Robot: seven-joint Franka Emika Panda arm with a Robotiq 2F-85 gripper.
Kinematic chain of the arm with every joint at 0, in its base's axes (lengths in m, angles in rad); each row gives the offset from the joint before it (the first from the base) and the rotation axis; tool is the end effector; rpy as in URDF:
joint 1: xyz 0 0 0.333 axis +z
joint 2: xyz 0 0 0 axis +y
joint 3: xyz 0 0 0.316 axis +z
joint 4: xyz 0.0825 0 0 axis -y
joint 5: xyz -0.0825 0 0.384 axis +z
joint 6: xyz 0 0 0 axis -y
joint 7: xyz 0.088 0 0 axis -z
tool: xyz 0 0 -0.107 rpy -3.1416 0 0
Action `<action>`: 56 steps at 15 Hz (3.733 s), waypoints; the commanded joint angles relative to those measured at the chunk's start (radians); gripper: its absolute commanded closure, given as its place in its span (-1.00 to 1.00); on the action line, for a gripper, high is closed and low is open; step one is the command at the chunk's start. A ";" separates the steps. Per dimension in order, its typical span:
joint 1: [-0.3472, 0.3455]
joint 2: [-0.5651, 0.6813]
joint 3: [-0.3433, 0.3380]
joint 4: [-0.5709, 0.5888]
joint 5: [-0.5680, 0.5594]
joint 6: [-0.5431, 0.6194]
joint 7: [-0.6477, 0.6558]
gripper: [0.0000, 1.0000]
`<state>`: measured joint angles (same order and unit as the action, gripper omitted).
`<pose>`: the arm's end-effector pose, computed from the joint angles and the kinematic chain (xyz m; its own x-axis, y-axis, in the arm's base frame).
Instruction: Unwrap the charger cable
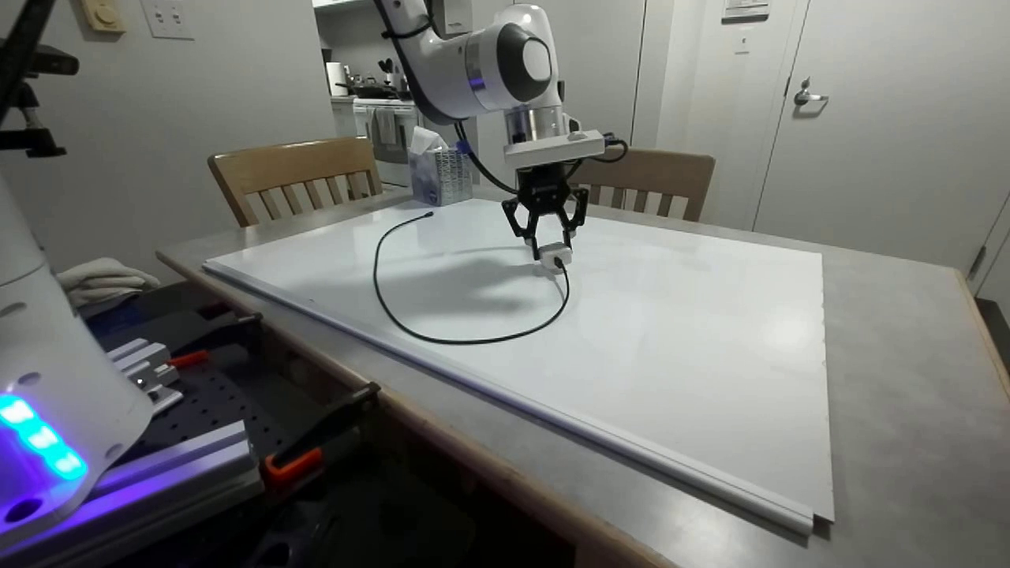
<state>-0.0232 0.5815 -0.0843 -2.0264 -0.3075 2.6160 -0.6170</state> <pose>0.5944 -0.0572 0.1571 0.7048 0.6968 -0.1336 0.7093 -0.6891 0.1484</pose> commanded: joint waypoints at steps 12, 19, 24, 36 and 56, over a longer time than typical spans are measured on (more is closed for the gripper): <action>-0.070 0.018 -0.091 0.030 0.015 -0.175 0.440 0.43; -0.094 0.011 -0.098 0.014 0.002 -0.158 0.467 -0.07; -0.087 0.018 -0.120 0.044 0.019 -0.215 0.541 0.43; -0.148 0.070 -0.213 0.184 0.151 -0.304 0.891 0.43; -0.184 0.112 -0.343 0.190 0.269 -0.345 1.415 0.43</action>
<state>-0.2109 0.7152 -0.4242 -1.8223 -0.0512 2.2722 0.7616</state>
